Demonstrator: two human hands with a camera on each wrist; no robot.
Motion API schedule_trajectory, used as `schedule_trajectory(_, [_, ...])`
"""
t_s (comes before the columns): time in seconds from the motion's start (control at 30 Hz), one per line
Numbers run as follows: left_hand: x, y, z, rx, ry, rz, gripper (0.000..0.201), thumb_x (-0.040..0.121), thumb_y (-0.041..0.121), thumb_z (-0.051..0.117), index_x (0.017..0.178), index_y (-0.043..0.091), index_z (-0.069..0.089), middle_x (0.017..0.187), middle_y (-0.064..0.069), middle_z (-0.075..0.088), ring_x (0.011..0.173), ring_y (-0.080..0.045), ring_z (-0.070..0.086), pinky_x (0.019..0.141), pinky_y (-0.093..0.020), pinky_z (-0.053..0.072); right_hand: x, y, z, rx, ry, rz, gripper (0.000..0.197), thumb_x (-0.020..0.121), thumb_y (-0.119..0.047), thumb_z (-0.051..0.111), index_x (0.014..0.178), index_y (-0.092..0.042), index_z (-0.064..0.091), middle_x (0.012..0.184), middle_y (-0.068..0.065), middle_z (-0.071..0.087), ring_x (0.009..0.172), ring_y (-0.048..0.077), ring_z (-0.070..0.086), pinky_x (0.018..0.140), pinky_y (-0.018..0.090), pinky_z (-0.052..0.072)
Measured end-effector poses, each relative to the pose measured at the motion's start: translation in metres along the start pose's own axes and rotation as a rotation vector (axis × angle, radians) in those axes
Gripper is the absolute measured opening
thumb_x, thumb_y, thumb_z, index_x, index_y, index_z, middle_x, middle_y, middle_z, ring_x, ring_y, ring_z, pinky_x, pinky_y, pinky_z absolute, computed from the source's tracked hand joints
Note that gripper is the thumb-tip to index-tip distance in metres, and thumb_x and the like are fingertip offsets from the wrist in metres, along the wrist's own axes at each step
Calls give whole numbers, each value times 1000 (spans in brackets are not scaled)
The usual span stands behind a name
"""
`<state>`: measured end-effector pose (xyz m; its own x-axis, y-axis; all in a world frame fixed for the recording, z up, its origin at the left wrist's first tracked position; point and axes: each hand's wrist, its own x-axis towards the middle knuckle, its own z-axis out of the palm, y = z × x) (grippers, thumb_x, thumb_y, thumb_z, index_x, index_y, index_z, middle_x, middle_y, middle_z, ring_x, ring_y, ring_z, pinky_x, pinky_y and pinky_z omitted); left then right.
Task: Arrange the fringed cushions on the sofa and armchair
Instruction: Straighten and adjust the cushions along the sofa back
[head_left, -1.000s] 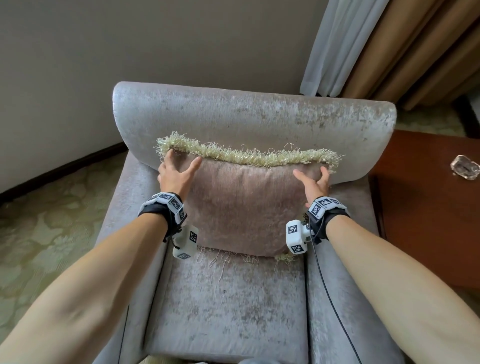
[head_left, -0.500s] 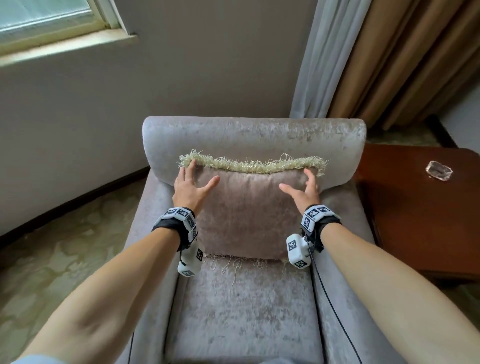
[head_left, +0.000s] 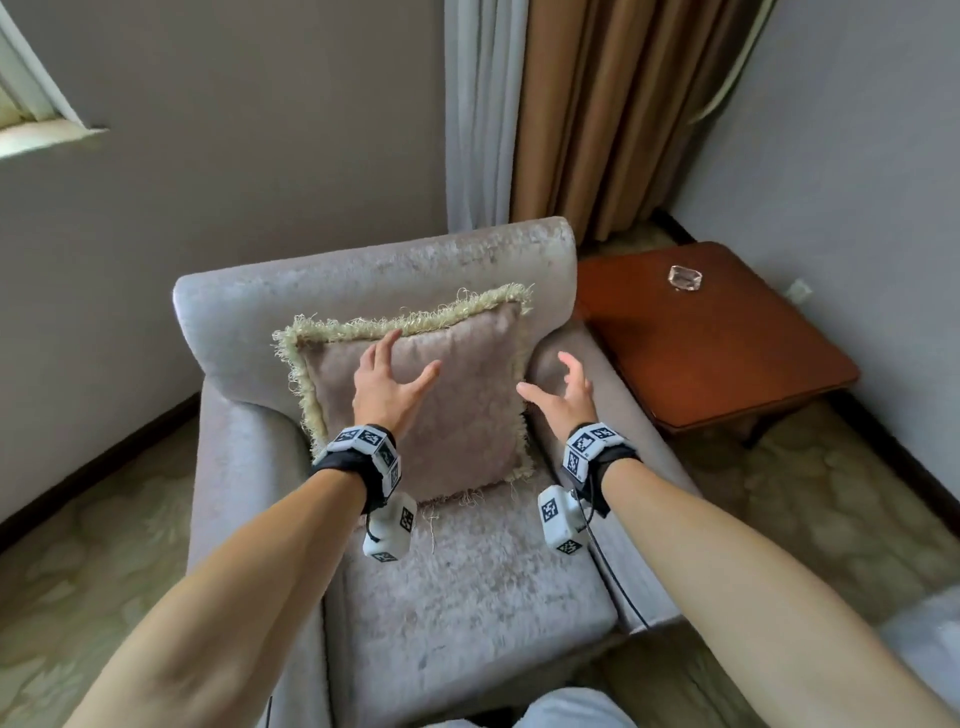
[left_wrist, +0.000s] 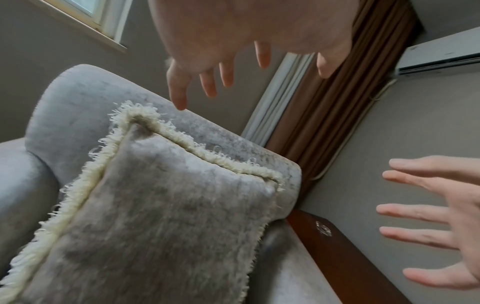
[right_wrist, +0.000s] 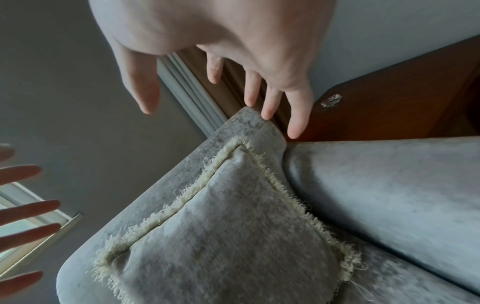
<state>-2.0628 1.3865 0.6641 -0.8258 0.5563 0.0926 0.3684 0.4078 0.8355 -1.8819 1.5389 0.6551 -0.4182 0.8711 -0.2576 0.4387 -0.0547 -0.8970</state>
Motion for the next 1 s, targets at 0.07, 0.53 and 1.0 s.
schedule_trajectory(0.07, [-9, 20, 16, -25, -57, 44, 73, 77, 61, 63, 142, 36, 40, 146, -1, 40, 134, -22, 36, 108, -45, 34, -12, 8, -23, 24, 56, 11, 79, 74, -43, 76, 140, -40, 34, 146, 6, 31, 135, 24, 34, 109, 47, 34])
schedule_trajectory(0.53, [-137, 199, 225, -89, -464, 286, 75, 78, 55, 68, 143, 33, 39, 149, -1, 37, 135, -21, 35, 109, -37, 30, -89, 120, -293, 151, 497, 159, 77, 75, -42, 76, 140, -39, 34, 144, 6, 34, 128, 26, 42, 104, 42, 38])
schedule_trajectory(1.0, [-357, 378, 463, -125, -888, 481, 75, 82, 55, 67, 145, 35, 33, 152, -1, 33, 137, -22, 34, 108, -43, 35, -210, 273, -575, 296, 926, 316, 86, 73, -42, 80, 144, -29, 34, 145, 9, 38, 128, 27, 44, 108, 41, 37])
